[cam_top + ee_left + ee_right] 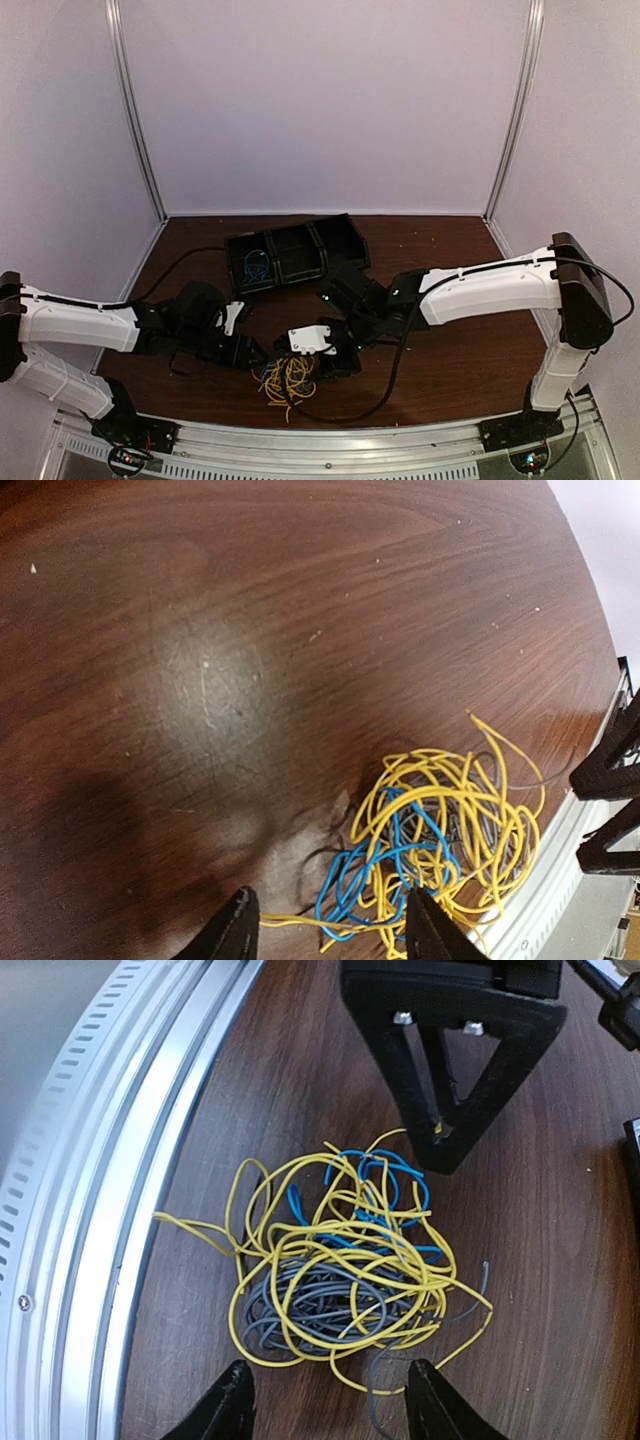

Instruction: Untangle the cables

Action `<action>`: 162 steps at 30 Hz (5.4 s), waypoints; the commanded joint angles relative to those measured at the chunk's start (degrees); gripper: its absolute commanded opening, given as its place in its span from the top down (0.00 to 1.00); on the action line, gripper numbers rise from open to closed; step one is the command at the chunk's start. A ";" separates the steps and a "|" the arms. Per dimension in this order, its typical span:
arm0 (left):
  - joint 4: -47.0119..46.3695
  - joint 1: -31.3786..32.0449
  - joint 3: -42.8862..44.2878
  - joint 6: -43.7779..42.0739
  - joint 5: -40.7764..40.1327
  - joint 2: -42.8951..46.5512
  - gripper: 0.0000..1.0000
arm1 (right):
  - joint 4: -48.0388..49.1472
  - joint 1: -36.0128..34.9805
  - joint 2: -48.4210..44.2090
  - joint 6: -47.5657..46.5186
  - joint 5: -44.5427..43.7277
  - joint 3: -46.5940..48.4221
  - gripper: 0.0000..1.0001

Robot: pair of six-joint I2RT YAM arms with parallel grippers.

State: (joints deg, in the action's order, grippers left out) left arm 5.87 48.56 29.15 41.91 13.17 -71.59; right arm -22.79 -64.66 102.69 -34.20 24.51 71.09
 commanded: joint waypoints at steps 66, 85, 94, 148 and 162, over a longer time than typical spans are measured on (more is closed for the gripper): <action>24.22 2.33 27.94 -6.26 -12.05 5.69 1.00 | 19.93 -1.23 3.05 9.97 -11.84 -9.47 1.00; 49.11 2.21 79.25 -20.15 -41.82 6.91 1.00 | 9.70 43.27 -12.89 0.05 -5.04 -26.25 1.00; 40.21 2.20 68.74 -22.27 -23.04 4.63 1.00 | 1.65 47.67 -20.34 -7.30 9.25 -25.88 0.90; 24.17 2.24 34.41 -14.68 -23.57 17.73 1.00 | 6.30 15.55 14.20 -10.73 4.54 1.31 0.66; 35.98 2.20 59.20 -23.01 -43.39 16.68 1.00 | 2.91 25.41 2.77 -10.06 5.26 -8.25 1.00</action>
State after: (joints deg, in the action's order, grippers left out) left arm 40.82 50.70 78.41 23.49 -20.05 -56.51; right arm -15.92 -43.62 111.55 -44.38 30.06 66.63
